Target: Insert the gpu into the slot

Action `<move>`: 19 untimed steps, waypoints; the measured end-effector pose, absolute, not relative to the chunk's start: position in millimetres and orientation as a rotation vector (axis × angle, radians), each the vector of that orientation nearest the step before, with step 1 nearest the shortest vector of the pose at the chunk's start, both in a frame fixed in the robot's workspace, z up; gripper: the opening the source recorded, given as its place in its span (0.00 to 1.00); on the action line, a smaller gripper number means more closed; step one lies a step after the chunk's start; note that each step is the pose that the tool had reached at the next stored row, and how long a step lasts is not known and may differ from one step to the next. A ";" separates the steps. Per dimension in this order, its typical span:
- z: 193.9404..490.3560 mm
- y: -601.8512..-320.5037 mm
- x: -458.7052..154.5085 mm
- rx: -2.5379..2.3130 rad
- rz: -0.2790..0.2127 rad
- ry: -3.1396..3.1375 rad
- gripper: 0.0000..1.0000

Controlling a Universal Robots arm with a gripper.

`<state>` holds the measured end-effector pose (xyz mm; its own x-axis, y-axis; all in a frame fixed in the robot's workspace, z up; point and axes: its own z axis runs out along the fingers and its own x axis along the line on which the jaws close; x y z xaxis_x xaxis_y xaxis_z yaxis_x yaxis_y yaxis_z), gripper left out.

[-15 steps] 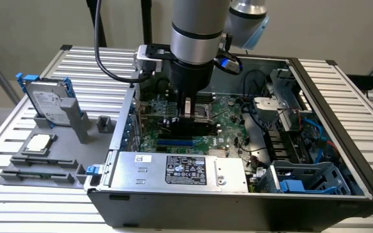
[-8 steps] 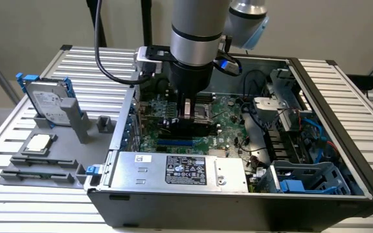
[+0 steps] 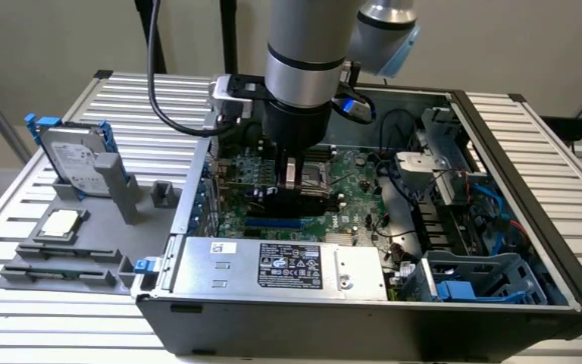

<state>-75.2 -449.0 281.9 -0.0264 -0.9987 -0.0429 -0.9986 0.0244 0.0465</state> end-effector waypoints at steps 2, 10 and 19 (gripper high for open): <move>281.3 -449.1 -75.2 2.184 -0.100 -2.252 0.26; 279.0 -451.3 -76.1 2.171 -0.101 -2.265 0.26; 277.2 -451.8 -78.0 2.164 -0.101 -2.272 0.26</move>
